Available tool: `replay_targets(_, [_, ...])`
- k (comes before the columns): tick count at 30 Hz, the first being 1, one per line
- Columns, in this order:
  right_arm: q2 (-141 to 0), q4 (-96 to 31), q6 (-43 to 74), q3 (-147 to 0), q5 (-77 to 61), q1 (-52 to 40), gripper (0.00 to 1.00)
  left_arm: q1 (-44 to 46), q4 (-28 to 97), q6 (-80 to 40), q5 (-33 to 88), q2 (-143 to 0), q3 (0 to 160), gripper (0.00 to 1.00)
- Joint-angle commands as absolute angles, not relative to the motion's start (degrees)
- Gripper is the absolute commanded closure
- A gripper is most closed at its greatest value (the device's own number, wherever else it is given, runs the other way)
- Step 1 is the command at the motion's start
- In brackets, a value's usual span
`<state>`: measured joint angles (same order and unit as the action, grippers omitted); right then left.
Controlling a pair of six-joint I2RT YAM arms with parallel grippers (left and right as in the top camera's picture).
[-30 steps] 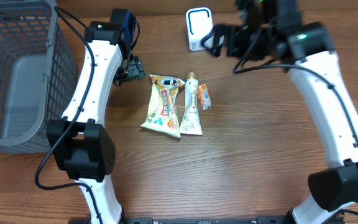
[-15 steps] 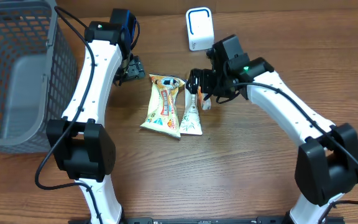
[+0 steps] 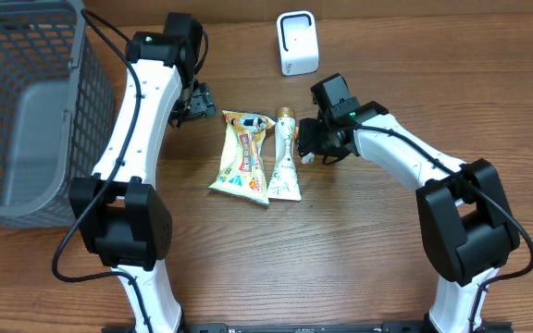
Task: Scan the item barcode
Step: 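Reach the right gripper back to the small orange package, then grasp the orange package with the right gripper and lift it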
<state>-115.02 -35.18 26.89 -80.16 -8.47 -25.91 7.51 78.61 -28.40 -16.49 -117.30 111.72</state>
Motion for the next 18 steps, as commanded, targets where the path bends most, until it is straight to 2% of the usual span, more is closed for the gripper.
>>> replay_targets(1, [-115.07, -35.77, 27.05, -80.03, -5.10, -25.82, 0.62, 7.92, 78.61, -29.19, -16.47, -117.73, 111.90, 0.00])
replay_targets(3, [-115.07, -36.32, 27.07, -80.03, -4.95, -25.82, 0.68, 7.92, 78.61, -29.19, -16.47, -117.73, 111.90, 0.00])
replay_targets(4, [-115.07, -36.49, 27.09, -80.05, -4.97, -25.78, 0.78, 7.92, 78.61, -29.19, -16.47, -117.73, 111.90, 0.00])
replay_targets(7, [-115.07, -36.71, 27.31, -80.36, -5.91, -25.23, 0.96, 7.92, 78.61, -29.19, -16.47, -117.73, 111.90, 0.00])
replay_targets(13, [-113.36, -36.84, 27.27, -82.13, -22.55, -21.02, 0.96, 7.94, 78.61, -29.21, -16.47, -117.73, 111.90, 0.00])
replay_targets(18, [-111.85, -36.03, 27.27, -83.33, -48.86, -12.49, 0.96, 7.94, 78.61, -29.19, -16.47, -117.73, 111.90, 0.00])
